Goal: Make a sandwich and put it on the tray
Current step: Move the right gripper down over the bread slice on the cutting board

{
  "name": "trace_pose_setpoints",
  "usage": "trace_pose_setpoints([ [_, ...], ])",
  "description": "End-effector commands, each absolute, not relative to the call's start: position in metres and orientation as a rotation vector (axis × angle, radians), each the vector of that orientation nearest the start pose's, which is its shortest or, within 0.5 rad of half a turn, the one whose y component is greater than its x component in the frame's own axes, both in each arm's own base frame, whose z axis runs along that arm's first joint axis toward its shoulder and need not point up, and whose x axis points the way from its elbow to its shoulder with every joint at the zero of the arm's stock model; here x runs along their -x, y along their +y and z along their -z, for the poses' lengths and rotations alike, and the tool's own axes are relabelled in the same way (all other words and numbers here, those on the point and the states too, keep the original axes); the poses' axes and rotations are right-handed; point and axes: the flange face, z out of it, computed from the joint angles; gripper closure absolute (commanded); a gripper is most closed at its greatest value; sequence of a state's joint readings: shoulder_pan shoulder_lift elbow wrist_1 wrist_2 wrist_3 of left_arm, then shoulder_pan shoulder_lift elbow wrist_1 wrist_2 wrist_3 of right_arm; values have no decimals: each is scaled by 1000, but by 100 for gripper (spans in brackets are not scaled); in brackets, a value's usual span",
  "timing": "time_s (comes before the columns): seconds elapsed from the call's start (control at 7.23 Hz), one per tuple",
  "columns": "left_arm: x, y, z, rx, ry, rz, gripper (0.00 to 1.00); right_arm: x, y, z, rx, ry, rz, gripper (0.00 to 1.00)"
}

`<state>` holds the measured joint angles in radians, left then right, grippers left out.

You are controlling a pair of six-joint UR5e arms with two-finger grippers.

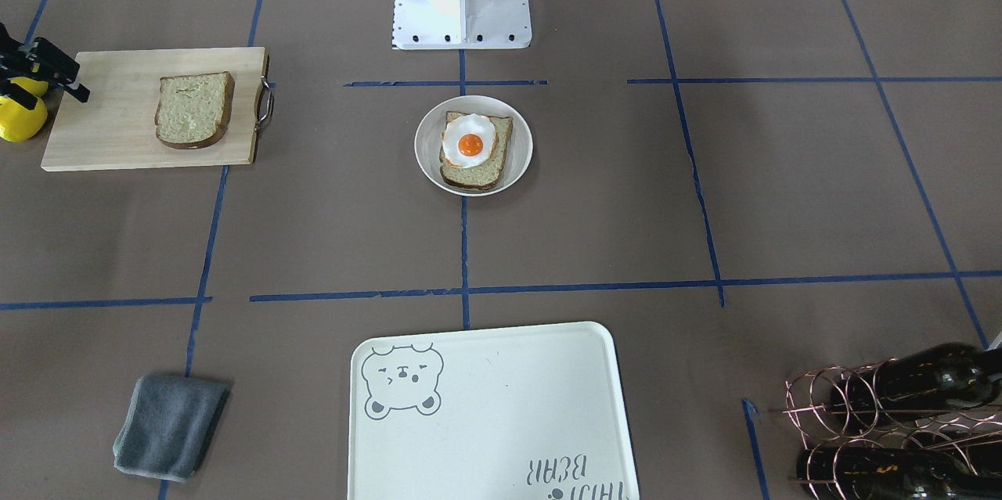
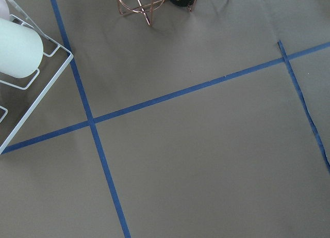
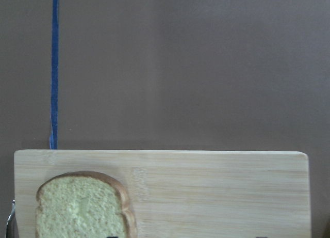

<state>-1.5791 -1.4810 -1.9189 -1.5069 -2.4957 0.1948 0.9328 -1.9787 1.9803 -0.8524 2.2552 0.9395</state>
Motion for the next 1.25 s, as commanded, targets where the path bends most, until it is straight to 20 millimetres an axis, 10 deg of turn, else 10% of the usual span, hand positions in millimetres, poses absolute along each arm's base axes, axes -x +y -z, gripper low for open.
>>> trace_pose_setpoints([
  [0.0, 57, -450, -526, -274, 902, -263, 0, 204, -303, -530, -25, -969, -58, 9],
  [1.11, 57, -450, -523, -278, 901, -263, 0, 249, -289, -554, 10, -950, 31, 31],
])
